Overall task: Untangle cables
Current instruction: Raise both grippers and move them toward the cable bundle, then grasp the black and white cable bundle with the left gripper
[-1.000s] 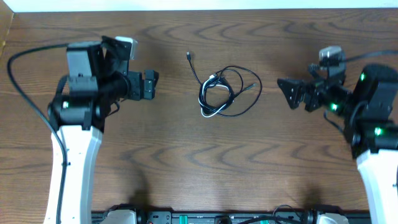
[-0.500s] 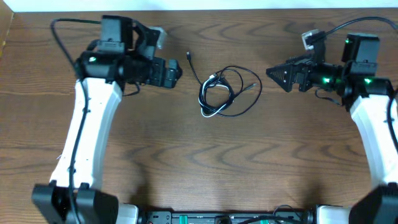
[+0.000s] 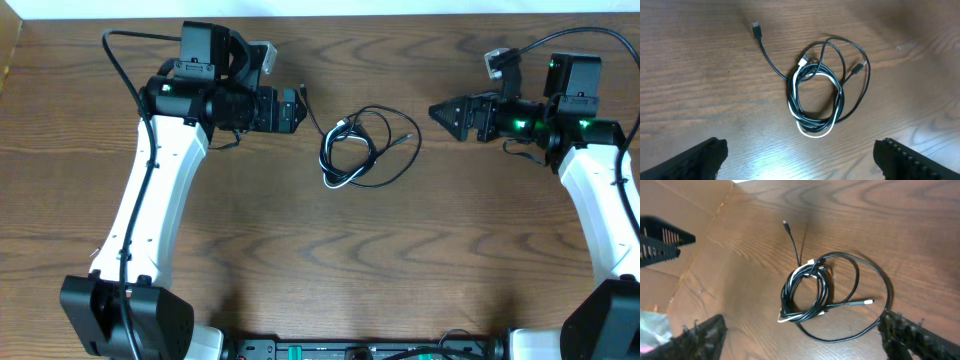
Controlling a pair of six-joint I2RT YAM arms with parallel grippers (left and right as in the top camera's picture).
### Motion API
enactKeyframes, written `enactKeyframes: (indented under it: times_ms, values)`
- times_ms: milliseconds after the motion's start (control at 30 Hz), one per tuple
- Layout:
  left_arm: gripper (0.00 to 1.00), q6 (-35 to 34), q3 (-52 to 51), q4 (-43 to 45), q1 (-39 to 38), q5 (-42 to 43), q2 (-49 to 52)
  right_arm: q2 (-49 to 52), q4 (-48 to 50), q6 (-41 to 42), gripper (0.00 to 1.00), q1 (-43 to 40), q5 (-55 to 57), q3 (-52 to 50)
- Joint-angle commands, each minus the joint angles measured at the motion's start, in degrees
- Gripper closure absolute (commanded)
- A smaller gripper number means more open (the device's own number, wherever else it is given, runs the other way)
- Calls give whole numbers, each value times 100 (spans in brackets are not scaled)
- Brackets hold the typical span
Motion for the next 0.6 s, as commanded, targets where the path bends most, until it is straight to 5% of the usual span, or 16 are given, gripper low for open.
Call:
enactKeyframes:
  times_ms: [0, 200, 567]
  values:
    - [9, -437, -129, 2, -142, -203, 11, 0, 7, 109, 9, -2, 125, 116]
    - [14, -907, -450, 221, -535, -1735, 24, 2, 4, 111, 15, 105, 260, 116]
    - [23, -1099, -470, 796, -1010, -2050, 881, 7, -24, 118, 19, 437, 828, 114]
